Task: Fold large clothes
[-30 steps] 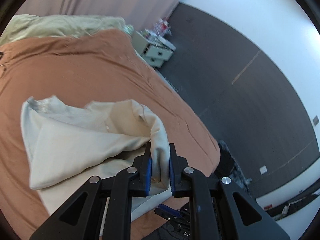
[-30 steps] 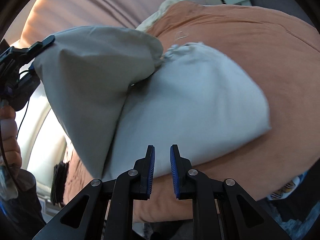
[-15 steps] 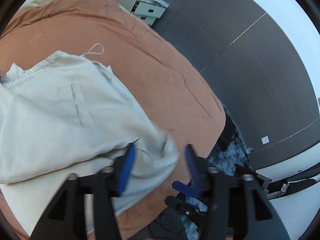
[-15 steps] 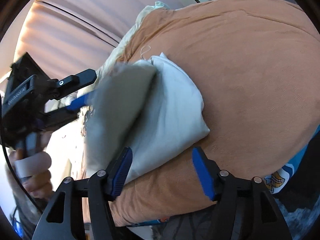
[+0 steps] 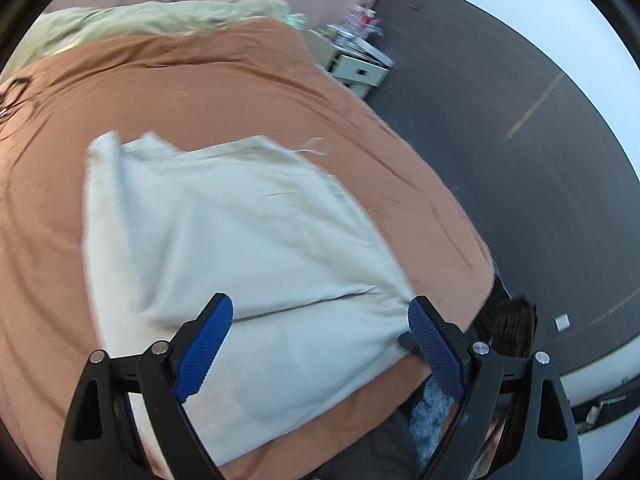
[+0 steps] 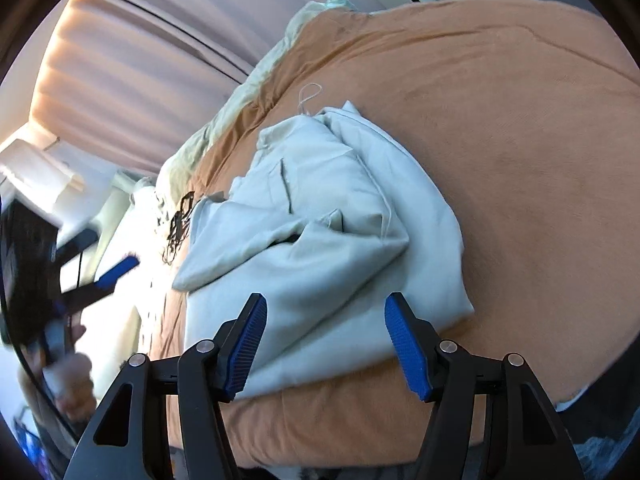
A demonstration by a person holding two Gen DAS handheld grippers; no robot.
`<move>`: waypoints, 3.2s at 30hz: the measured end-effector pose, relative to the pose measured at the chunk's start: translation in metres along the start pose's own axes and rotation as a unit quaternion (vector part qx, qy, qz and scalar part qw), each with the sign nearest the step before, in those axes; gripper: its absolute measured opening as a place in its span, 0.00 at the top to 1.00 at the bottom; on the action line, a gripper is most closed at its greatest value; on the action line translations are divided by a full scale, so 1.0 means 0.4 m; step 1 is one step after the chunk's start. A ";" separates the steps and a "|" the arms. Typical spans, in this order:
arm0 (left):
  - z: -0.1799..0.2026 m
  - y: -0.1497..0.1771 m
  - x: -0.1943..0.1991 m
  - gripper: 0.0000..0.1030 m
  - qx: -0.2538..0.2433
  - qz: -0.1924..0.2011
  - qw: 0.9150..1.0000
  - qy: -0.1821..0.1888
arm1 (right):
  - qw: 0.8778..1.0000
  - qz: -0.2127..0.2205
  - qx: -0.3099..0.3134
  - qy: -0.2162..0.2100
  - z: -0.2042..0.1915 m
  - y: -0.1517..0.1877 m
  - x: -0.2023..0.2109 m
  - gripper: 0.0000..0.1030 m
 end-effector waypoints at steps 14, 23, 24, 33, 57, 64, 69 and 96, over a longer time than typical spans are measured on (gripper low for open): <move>-0.207 0.097 0.094 0.12 0.082 0.022 0.996 -0.020 | 0.999 0.036 -0.011 -0.007 -0.023 -0.027 0.030 0.91; -0.181 0.101 0.007 0.12 0.086 -0.001 0.996 0.007 | 0.998 0.051 -0.044 0.009 0.043 0.011 0.076 0.92; -0.179 0.101 -0.007 0.12 0.086 -0.005 0.996 0.009 | 0.997 0.047 -0.055 0.009 0.060 0.020 0.066 0.92; -0.181 0.066 -0.127 0.18 0.092 -0.023 0.995 -0.001 | 0.997 0.041 -0.059 0.004 0.085 0.050 0.043 0.92; 0.020 -0.309 -0.331 0.91 0.028 -0.021 0.999 0.033 | 1.000 0.011 -0.024 -0.013 0.078 -0.014 0.027 0.66; 0.049 -0.341 -0.335 0.00 0.012 0.006 0.999 0.042 | 0.999 0.006 -0.025 -0.024 0.086 -0.017 0.018 0.66; 0.017 -0.295 -0.295 0.00 -0.006 -0.001 1.000 0.002 | 1.000 0.008 -0.018 -0.015 0.087 -0.022 0.025 0.66; -0.303 0.197 -0.018 0.34 0.132 -0.006 0.988 -0.083 | 0.987 -0.021 0.117 0.111 0.048 -0.072 0.010 0.95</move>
Point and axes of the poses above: each gripper's, at about its wrist camera, not at the fingertips, and x roughly against the way its jaws point, z to its right, y to its underside, the point moved 9 cm from there along -x, roughly the way its jaws point, and after that the axes turned 12 degrees about y, right-handed, at the moved point
